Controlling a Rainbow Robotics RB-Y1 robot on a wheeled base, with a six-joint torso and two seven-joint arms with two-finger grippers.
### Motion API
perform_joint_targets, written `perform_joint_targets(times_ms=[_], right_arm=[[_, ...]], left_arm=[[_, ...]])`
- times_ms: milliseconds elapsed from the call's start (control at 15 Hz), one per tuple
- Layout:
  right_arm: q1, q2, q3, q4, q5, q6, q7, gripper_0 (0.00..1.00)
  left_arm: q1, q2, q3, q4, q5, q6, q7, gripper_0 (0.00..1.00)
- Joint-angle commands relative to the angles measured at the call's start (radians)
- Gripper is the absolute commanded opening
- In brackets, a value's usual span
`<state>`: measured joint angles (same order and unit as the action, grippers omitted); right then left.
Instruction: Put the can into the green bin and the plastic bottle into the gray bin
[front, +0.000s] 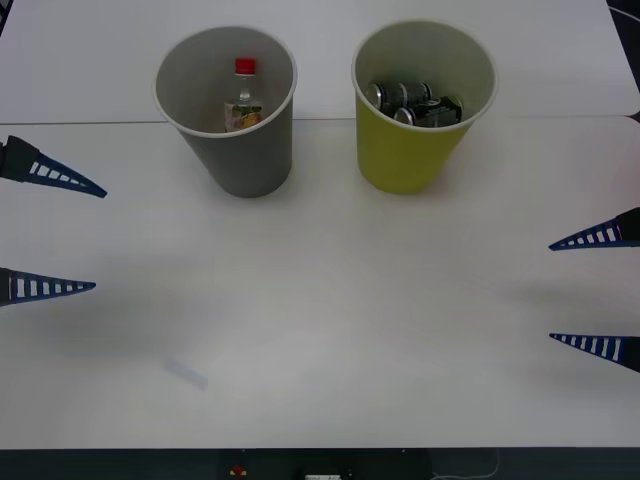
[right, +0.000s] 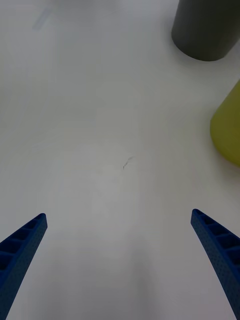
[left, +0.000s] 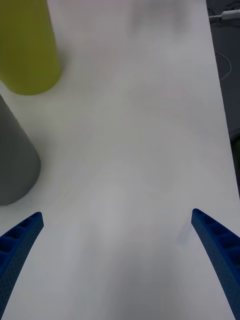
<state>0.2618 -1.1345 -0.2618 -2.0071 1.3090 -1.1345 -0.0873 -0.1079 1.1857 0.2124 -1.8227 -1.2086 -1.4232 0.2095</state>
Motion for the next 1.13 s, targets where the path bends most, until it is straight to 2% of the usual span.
perform_joint_targets(times_ms=[67,400,1133], right_arm=[[0.0,0.0,0.0,0.0,0.0,0.0,0.0,1.0],[0.0,0.0,0.0,0.0,0.0,0.0,0.0,1.0],[0.0,0.0,0.0,0.0,0.0,0.0,0.0,1.0]], left_arm=[[0.063,0.051,-0.001,0.002,0.027,0.001,-0.038,1.0],[0.12,0.115,0.001,0.005,0.035,0.001,-0.067,1.0],[0.149,0.118,0.001,0.02,0.038,0.035,-0.064,1.0]])
